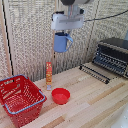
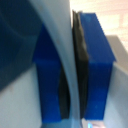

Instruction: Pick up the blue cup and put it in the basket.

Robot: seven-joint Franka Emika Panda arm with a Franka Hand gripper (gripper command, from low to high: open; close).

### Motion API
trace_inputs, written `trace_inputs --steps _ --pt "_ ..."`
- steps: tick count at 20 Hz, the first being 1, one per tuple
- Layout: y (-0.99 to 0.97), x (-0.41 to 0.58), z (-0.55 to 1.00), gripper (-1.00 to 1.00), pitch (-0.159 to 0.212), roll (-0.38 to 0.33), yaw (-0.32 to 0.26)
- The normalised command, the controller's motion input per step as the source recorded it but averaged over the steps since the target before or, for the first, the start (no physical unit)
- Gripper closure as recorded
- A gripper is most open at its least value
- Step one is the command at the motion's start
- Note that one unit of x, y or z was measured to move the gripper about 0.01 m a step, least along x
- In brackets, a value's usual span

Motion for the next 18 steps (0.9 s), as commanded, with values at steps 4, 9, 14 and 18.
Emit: trace_inputs --steps 4,9,14,18 --pt "0.96 0.110 0.39 1.00 0.071 0.000 0.001" --pt "0.99 0.070 0.04 1.00 0.016 0.000 0.000" --pt "1.00 0.005 -0.17 1.00 0.000 0.000 0.000" --pt "1.00 0.000 -0.22 1.00 0.000 0.000 0.000"
